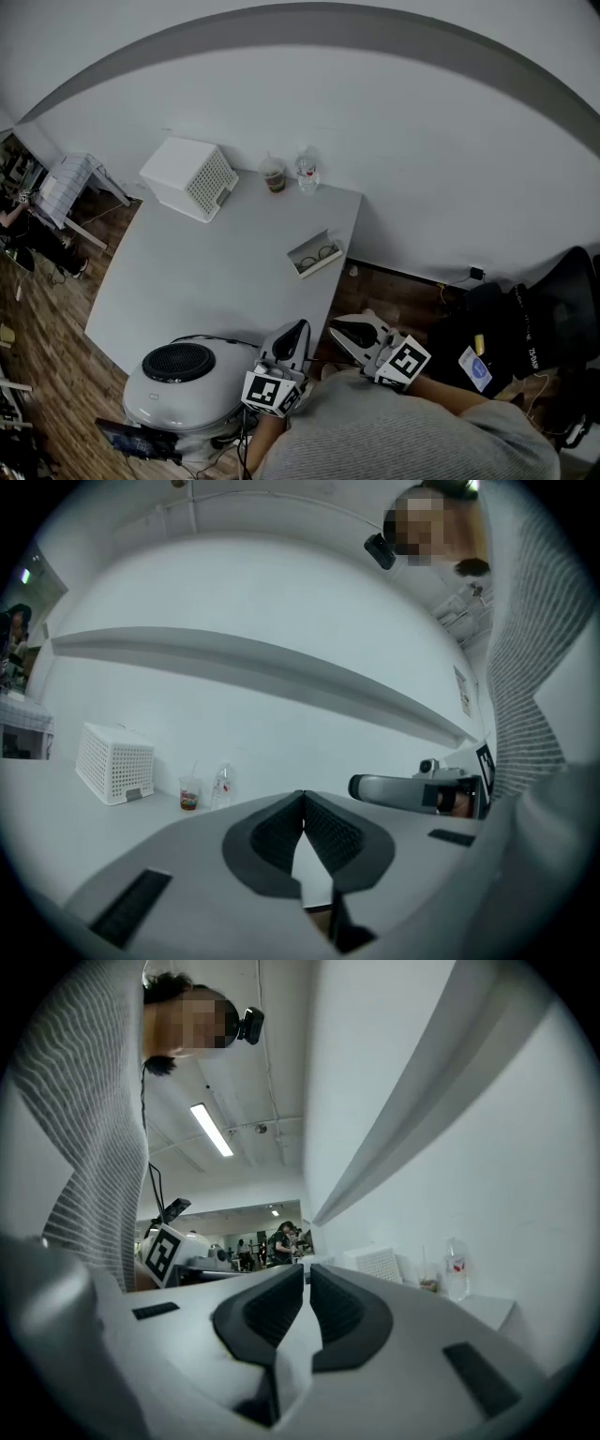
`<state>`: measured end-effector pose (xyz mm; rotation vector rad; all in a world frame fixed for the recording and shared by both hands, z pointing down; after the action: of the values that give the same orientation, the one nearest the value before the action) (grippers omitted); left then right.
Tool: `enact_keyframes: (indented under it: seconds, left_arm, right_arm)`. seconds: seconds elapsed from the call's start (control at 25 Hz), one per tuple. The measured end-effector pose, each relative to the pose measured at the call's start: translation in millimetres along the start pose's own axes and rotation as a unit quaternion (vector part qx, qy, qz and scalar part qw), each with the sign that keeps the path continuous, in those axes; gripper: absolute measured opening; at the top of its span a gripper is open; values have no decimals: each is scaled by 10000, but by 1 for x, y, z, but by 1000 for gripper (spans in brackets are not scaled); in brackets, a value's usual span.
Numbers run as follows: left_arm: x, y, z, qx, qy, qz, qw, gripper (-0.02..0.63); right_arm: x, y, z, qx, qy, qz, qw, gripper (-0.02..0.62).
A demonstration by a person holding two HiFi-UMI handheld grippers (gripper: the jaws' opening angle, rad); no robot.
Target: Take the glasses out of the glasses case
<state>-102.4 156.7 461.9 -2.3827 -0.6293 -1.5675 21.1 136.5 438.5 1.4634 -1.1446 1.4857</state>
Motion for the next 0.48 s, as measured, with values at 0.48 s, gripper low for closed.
enact_keyframes:
  seconds: [0.48]
  left_arm:
    - [-22,44,-37,-454,-159,113,9988,12]
  right_arm:
    - [11,52,28,-1811,-159,-59,9833,15]
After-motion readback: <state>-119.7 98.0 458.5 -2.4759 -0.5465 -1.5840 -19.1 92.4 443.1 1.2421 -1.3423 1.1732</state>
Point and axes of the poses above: the fingertips, and each gripper's own axes: y forward along the fingers, z to its right, x out of its underside, the point moved 5 cm from there along -y, backward along the fingers, and after that the axes turned 12 degrees about -y, right-handed, at the moved point
